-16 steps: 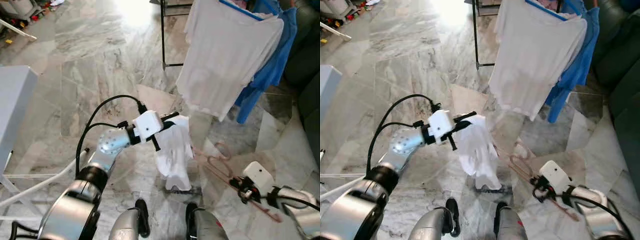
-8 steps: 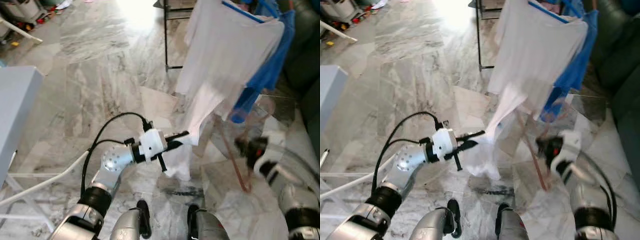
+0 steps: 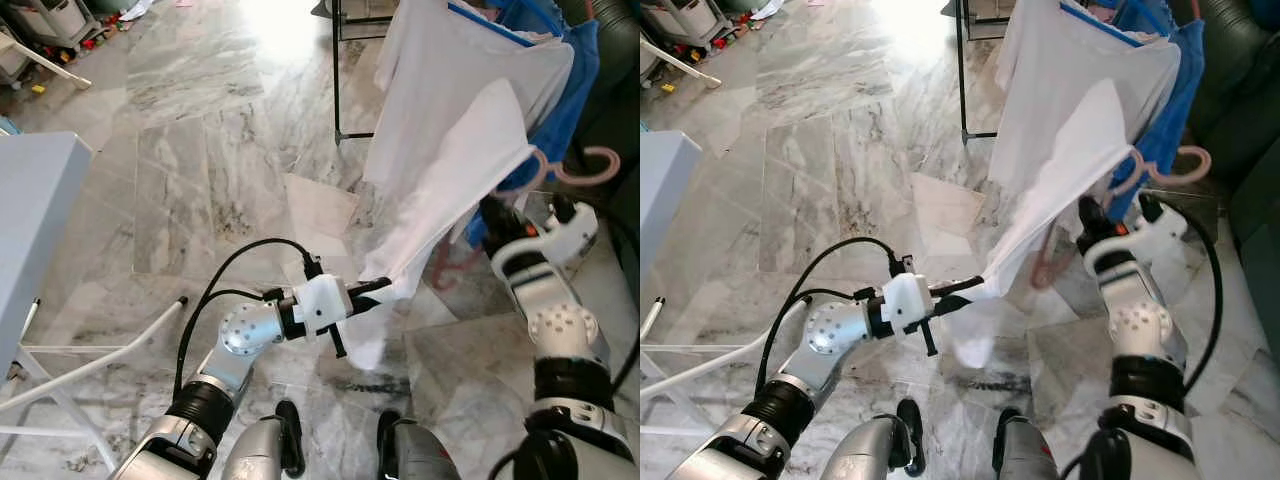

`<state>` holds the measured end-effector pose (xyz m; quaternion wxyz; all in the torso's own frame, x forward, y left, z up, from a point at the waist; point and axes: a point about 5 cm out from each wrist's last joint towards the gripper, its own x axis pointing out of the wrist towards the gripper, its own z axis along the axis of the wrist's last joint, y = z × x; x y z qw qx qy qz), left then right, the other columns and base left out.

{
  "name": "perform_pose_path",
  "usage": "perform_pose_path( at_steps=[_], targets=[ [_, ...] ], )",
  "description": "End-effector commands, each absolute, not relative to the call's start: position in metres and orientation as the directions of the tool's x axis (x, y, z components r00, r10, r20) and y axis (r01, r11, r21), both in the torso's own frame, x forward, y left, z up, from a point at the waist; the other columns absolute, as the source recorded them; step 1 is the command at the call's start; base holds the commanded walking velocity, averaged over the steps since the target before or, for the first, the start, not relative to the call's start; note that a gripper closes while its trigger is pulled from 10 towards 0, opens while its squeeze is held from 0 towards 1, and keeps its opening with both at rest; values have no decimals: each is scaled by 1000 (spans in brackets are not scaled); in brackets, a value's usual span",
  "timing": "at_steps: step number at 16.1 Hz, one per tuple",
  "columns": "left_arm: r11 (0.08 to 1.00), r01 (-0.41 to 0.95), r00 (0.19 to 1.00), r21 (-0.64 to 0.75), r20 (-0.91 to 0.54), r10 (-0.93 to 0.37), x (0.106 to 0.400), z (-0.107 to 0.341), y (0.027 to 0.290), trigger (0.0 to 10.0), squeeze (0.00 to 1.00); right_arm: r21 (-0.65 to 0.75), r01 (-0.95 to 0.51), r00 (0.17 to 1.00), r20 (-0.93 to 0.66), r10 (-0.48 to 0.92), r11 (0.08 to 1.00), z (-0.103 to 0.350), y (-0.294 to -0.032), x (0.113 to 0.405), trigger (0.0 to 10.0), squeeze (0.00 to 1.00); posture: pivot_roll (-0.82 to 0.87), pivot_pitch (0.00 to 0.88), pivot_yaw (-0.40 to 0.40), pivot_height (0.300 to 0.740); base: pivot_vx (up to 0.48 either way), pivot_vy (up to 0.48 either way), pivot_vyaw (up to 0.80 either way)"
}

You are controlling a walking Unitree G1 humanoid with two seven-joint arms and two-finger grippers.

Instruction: Hang hanger

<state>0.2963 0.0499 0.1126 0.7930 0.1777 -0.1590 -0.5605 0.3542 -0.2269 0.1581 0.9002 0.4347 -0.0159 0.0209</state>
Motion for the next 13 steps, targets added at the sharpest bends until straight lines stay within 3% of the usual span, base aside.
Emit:
perform_pose_path(
  at_steps=[1,4,6,9,13],
  targets=[
    [282,854,337,437,-51,-940,289,87,59,10000,0,785,-111,989,148,-10,610,189,-234,355,10000,0,-123,224,91,740,0,0,0],
    [316,842,408,438,-132,-904,291,71,66,10000,0,753,-182,982,105,158,633,195,-209,352,10000,0,-124,227,83,740,0,0,0],
    [341,819,468,461,-192,-863,294,62,72,10000,0,694,-186,966,2,257,695,178,-199,341,10000,0,-126,231,77,740,0,0,0],
    [380,776,540,503,-220,-812,302,59,79,10000,0,700,-151,969,-35,245,698,170,-209,328,10000,0,-140,235,77,740,0,0,0],
    [355,768,520,532,-197,-831,299,60,73,10000,0,693,8,994,-83,69,720,165,-228,333,10000,0,-151,239,85,740,0,0,0]
  ],
)
